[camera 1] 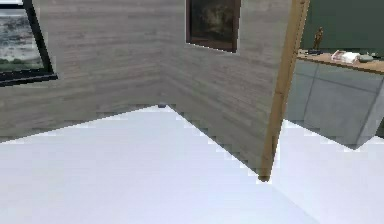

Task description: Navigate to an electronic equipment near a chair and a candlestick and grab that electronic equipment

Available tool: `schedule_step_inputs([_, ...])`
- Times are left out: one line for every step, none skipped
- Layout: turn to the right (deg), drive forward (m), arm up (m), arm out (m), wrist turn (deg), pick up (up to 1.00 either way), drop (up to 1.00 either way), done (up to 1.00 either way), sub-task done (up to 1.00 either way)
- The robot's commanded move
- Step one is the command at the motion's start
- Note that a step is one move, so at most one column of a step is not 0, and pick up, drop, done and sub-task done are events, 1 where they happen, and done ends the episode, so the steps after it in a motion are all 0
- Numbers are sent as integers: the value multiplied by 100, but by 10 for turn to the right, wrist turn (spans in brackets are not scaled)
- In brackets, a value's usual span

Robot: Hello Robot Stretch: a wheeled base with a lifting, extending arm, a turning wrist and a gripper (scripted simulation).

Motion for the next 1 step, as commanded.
schedule_step_inputs([0,35,0,0,0,0,0,0,0])
